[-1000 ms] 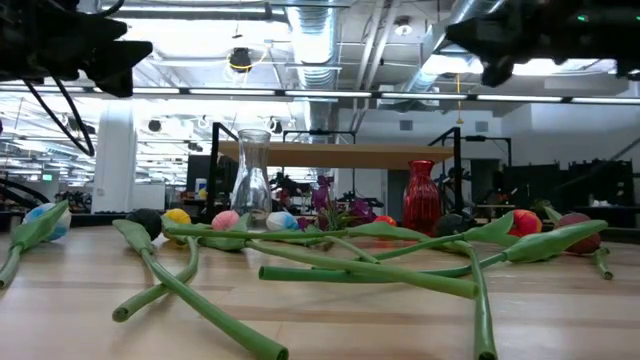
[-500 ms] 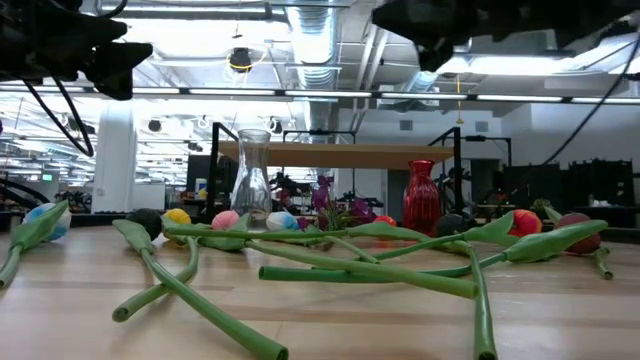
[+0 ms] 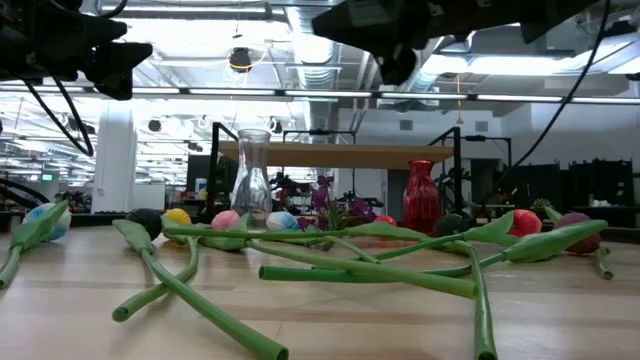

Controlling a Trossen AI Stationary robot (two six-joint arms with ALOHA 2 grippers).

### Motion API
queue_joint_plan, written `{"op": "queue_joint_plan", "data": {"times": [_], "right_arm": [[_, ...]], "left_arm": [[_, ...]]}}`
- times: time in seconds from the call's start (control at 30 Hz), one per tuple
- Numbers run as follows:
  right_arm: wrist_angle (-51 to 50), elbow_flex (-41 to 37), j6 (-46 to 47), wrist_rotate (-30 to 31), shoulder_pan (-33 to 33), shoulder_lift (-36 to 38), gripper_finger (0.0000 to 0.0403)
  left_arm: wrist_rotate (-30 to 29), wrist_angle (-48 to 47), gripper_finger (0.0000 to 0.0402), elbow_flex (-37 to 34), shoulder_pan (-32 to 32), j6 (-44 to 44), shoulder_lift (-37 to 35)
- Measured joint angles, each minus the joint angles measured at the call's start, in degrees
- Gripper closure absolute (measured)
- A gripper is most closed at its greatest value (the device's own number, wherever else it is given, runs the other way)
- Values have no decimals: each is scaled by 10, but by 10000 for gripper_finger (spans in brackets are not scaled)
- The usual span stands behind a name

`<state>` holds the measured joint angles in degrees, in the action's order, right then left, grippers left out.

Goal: Pick and place flowers into a vace then onto a shelf
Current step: Put the left white blue flower into the red flower vase

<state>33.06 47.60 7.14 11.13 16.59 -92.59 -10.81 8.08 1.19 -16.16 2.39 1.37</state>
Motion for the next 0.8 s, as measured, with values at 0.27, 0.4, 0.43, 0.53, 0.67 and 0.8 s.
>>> {"op": "queue_joint_plan", "data": {"times": [0.27,0.4,0.43,0.53,0.67,0.8], "right_arm": [[-2,46,20,25,23,-57,403],[-8,53,31,38,35,-61,403],[-16,53,34,43,37,-61,403],[-48,53,35,57,46,-53,403],[-86,53,35,72,56,-33,403],[-132,53,48,72,55,-13,403]], "left_arm": [[-19,-16,216,0,0,-1,0],[-2,-17,216,0,0,-51,0],[14,-16,216,0,0,-55,0],[92,-15,216,0,0,-56,2],[145,-44,216,3,0,-61,18],[146,-116,216,23,0,-67,52]]}}
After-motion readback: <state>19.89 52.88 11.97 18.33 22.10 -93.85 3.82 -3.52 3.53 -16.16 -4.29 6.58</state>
